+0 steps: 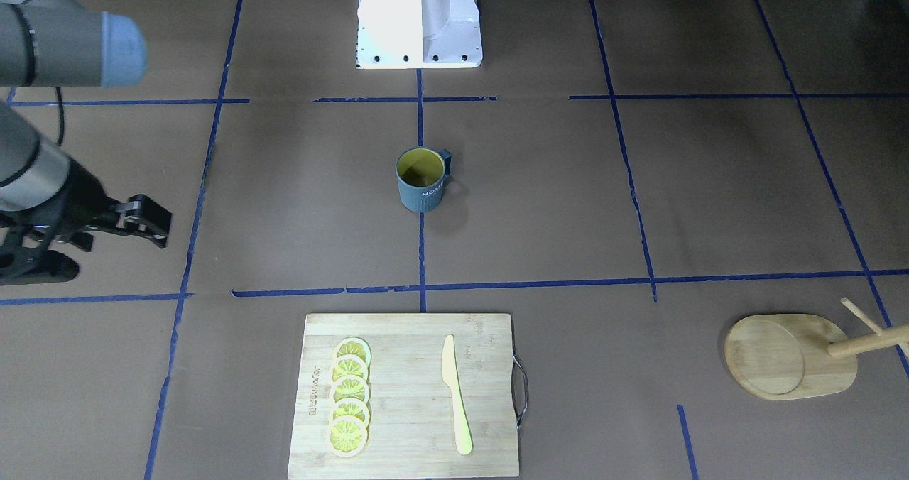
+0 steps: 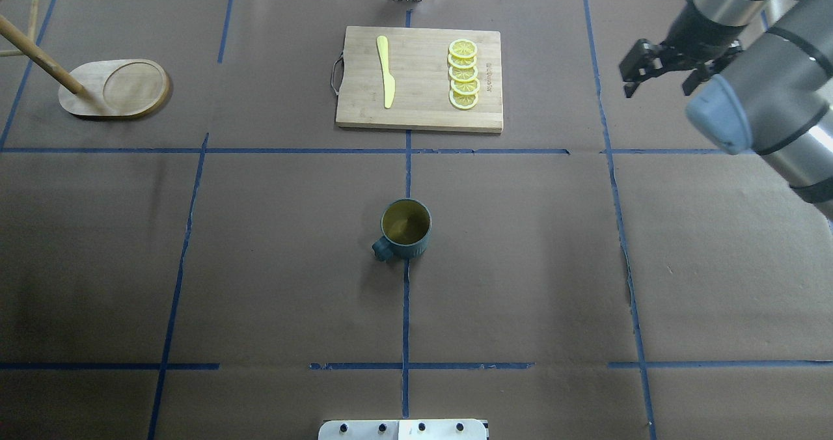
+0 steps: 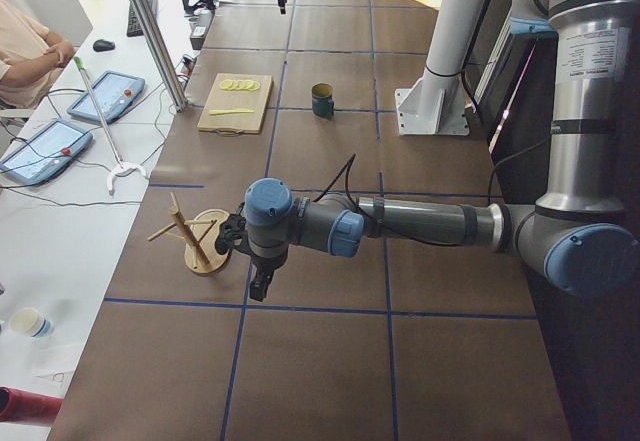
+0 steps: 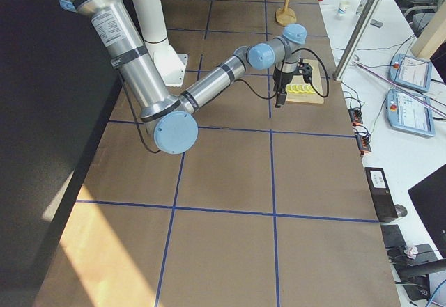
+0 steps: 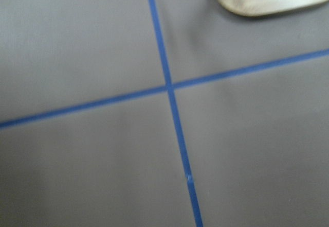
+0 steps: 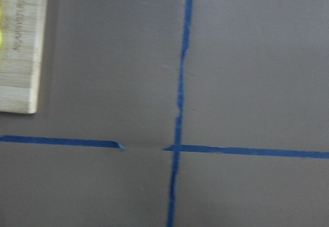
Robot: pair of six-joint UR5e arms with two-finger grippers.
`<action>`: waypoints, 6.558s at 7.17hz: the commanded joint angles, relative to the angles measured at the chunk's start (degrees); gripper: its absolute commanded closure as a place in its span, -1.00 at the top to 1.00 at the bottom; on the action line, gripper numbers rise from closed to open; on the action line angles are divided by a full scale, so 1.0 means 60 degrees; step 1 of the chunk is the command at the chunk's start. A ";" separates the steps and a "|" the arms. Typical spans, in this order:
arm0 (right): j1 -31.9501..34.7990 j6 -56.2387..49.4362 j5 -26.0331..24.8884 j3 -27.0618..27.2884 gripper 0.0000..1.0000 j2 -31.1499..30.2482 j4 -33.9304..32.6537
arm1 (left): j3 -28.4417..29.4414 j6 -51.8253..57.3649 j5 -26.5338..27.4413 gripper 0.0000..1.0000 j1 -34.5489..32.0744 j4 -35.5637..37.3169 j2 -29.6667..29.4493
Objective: Hang cup on storage rack
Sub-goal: 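Set the mug down upright, release, and withdraw the right gripper, then move the left gripper from the rack toward the mug's handle, then close the left gripper on the teal mug's handle, then lift the mug with the left gripper and carry it to the rack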
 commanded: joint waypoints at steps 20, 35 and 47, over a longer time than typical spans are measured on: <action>0.3284 -0.4938 0.0126 0.1335 1.00 -0.6583 0.1873 | 0.1406 -0.4292 0.9749 0.98 1.2404 -0.9465 -0.4462; 0.3284 -0.4967 0.0126 0.1320 1.00 -0.6583 0.1887 | 0.1368 -0.7270 1.0232 -1.00 1.1980 -0.9626 -0.4990; 0.3284 -0.4953 0.0111 0.1364 1.00 -0.6539 0.1888 | 0.1040 -2.7122 0.9002 -0.99 0.5655 -1.1864 -0.3997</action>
